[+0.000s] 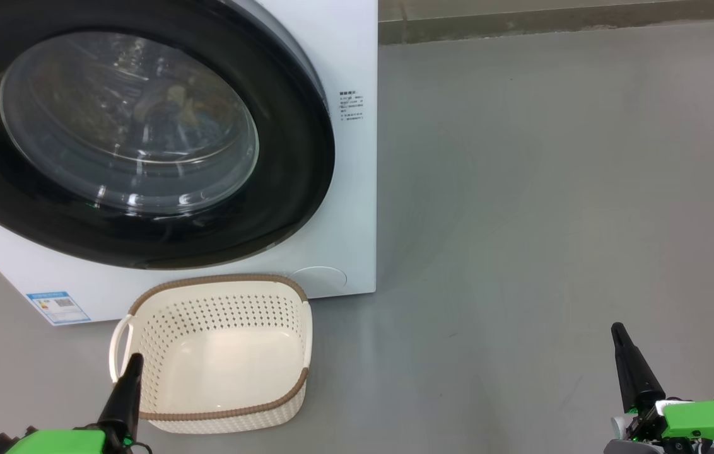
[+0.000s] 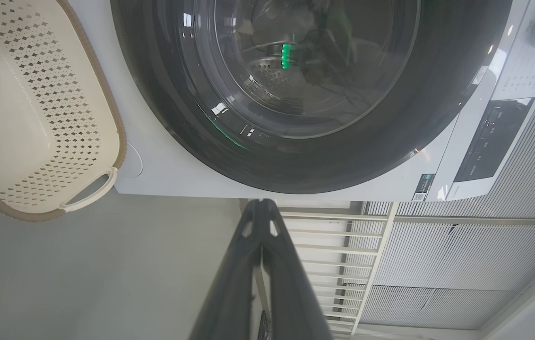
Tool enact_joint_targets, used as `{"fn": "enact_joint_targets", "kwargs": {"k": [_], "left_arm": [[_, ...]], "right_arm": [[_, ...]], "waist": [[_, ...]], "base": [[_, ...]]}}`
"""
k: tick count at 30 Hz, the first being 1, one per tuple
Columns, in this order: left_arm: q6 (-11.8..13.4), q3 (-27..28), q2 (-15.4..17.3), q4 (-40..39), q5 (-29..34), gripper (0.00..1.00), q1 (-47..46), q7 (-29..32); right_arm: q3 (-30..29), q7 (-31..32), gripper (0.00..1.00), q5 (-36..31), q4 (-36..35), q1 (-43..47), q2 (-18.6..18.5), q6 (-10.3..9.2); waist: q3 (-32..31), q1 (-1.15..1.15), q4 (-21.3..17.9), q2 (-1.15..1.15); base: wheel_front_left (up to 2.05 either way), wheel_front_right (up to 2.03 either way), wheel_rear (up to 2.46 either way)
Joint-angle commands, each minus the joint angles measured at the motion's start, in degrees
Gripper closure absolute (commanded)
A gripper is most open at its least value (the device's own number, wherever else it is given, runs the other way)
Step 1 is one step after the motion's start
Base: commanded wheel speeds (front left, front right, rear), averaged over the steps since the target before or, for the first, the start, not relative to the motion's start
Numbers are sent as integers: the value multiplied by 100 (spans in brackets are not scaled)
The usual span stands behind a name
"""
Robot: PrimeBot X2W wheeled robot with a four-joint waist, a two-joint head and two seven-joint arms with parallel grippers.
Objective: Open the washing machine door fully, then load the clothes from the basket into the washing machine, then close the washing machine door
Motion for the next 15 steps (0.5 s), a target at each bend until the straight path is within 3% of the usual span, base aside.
{"fn": "enact_joint_targets", "kwargs": {"k": [1, 15], "left_arm": [[-18, 201, 70, -112, -31, 100, -233, 18], [-18, 208, 65, -112, -26, 100, -234, 24]], "right_arm": [[147, 44, 100, 20, -141, -236, -71, -6], [147, 44, 100, 20, -141, -236, -71, -6]], "waist": [[0, 0, 0, 0], [0, 0, 0, 0]], "base": [[0, 0, 0], [0, 0, 0]]}}
